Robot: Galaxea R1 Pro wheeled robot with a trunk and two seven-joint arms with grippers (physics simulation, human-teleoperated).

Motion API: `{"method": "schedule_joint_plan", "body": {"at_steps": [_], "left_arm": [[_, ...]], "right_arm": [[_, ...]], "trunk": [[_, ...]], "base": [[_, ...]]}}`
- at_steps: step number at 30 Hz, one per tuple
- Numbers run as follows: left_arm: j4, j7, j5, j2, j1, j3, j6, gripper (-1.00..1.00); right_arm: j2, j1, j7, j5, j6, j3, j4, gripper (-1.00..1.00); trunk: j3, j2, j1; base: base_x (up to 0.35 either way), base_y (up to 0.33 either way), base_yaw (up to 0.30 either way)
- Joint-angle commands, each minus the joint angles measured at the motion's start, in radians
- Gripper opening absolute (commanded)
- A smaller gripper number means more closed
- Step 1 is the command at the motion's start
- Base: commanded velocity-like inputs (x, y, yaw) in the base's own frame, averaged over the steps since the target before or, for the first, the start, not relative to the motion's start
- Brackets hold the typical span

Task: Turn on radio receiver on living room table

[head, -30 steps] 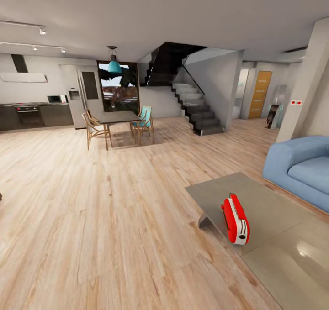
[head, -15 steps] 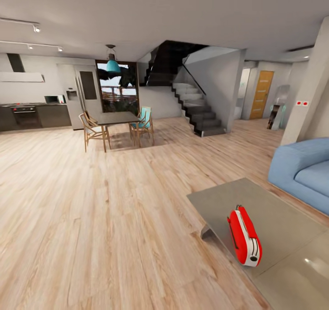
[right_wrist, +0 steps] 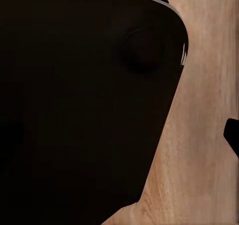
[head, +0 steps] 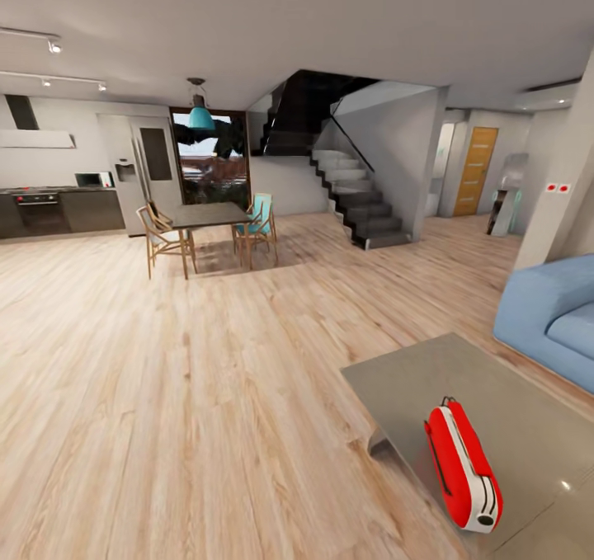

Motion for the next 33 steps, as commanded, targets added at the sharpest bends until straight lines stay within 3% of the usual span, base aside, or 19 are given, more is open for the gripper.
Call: {"method": "schedule_joint_plan", "body": {"at_steps": [1, 33], "left_arm": [[0.0, 0.0, 0.0, 0.0, 0.0, 0.0, 0.0, 1.0], [0.0, 0.0, 0.0, 0.0, 0.0, 0.0, 0.0, 1.0]], "right_arm": [[0.0, 0.0, 0.0, 0.0, 0.0, 0.0, 0.0, 1.0], [0.001, 0.0, 0.0, 0.001, 0.0, 0.0, 0.0, 1.0]], "trunk": [[0.0, 0.0, 0.0], [0.0, 0.0, 0.0]], "base": [[0.323, 0.0, 0.0], [0.323, 0.0, 0.0]]}}
